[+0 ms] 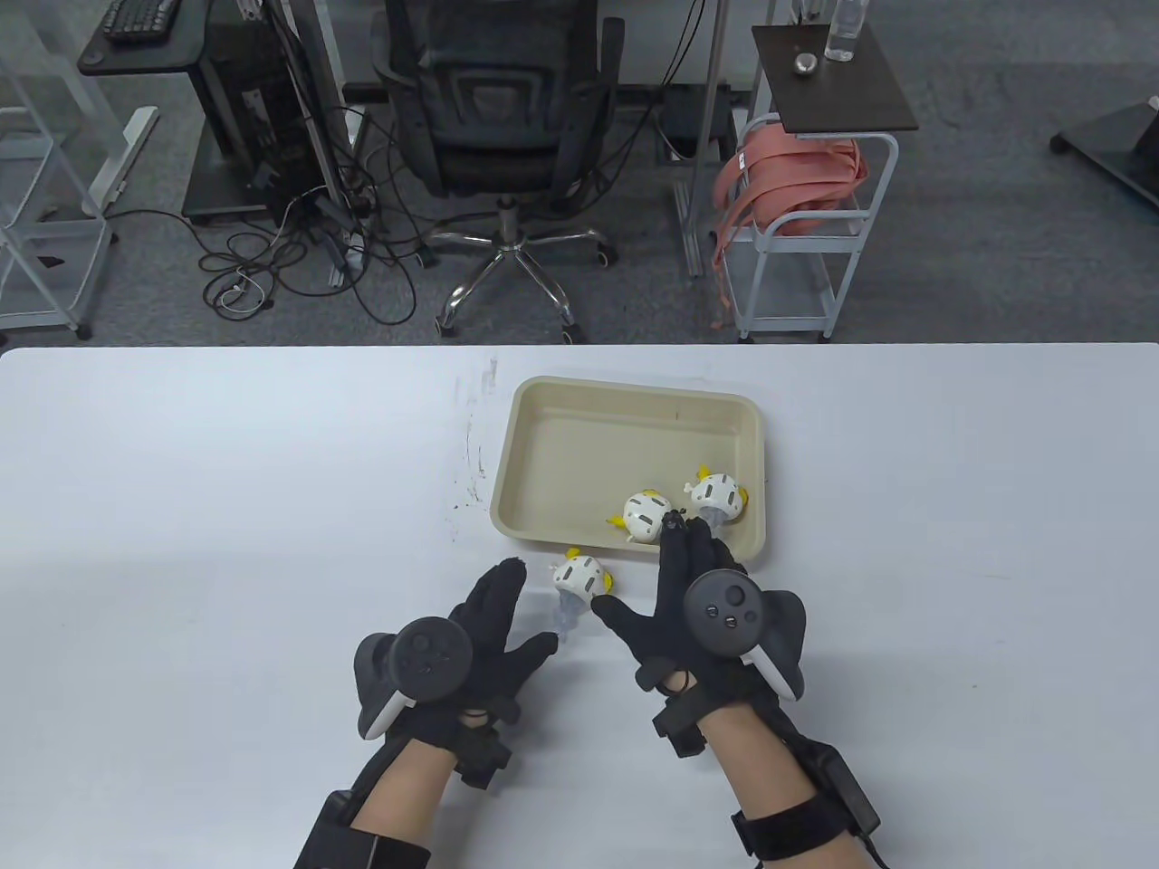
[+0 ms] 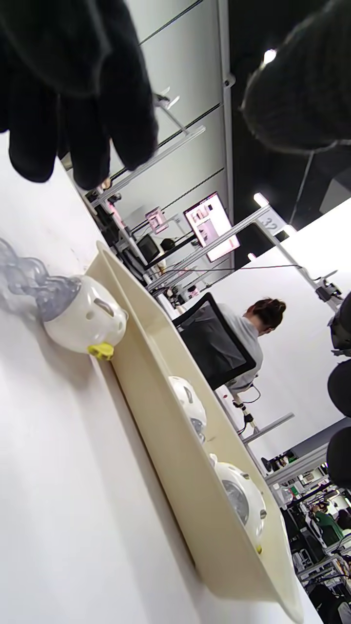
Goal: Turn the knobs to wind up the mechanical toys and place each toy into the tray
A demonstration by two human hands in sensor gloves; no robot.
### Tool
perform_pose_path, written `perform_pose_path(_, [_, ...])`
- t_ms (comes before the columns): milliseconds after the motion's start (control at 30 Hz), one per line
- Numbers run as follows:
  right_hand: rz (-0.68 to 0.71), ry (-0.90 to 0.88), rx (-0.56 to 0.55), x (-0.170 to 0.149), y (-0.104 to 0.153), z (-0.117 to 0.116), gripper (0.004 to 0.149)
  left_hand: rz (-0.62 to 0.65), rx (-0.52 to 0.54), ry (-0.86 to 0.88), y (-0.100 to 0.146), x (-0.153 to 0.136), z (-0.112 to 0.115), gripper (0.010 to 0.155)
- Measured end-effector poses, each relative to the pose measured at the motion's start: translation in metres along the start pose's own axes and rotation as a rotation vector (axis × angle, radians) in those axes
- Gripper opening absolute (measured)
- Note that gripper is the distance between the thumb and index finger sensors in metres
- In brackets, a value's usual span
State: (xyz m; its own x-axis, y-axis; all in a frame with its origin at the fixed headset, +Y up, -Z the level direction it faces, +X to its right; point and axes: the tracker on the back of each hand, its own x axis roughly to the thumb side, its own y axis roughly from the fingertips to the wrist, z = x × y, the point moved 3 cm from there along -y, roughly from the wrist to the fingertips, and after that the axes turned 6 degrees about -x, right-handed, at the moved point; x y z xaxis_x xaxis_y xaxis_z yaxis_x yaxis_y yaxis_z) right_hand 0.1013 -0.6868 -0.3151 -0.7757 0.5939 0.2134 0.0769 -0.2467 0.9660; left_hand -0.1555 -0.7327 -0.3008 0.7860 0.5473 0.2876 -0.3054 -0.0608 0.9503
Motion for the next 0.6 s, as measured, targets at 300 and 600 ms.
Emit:
perform_pose_path(300, [-0.026, -0.081, -0.039, -0.029, 0.012, -0.004, 0.113, -0.041, -0.029, -0.225, -0.009, 0.017, 0.006, 0.089])
perform_pose_path(600, [-0.004, -0.096, -0.042, -0.031, 0.017, -0.001, 0.116, -0.070, -0.057, -0.470, -0.034, 0.050, 0.017, 0.094])
